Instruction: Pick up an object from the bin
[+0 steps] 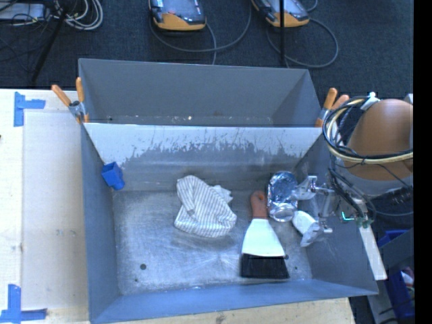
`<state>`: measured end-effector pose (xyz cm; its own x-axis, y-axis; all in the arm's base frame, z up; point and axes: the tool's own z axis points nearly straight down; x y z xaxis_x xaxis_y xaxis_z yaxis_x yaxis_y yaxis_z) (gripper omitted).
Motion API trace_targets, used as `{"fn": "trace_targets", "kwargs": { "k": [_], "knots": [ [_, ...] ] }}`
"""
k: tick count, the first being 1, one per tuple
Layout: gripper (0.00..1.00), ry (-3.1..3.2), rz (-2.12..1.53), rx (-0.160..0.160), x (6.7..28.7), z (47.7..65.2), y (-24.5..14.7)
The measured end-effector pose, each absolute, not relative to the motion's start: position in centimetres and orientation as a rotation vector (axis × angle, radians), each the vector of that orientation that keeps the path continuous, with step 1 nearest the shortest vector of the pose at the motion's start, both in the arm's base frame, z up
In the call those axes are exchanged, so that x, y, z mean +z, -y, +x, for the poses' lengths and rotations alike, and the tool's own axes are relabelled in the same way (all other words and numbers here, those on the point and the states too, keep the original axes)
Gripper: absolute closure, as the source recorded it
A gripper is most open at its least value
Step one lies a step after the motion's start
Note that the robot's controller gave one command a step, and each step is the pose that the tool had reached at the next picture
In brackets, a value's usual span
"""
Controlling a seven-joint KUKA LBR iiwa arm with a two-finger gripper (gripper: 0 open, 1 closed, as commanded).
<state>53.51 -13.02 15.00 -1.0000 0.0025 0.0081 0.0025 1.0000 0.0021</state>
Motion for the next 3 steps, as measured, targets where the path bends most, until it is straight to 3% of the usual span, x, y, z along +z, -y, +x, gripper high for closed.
{"fn": "trace_targets", "kwargs": {
  "k": [1,2,3],
  "knots": [
    [0.00,3.141,0.001,-0.001,15.4,53.7,13.0],
    [0.00,3.146,0.104,0.001,11.9,55.3,14.1],
    [0.00,3.132,0.153,-0.004,10.9,59.1,15.1]
  ]
}}
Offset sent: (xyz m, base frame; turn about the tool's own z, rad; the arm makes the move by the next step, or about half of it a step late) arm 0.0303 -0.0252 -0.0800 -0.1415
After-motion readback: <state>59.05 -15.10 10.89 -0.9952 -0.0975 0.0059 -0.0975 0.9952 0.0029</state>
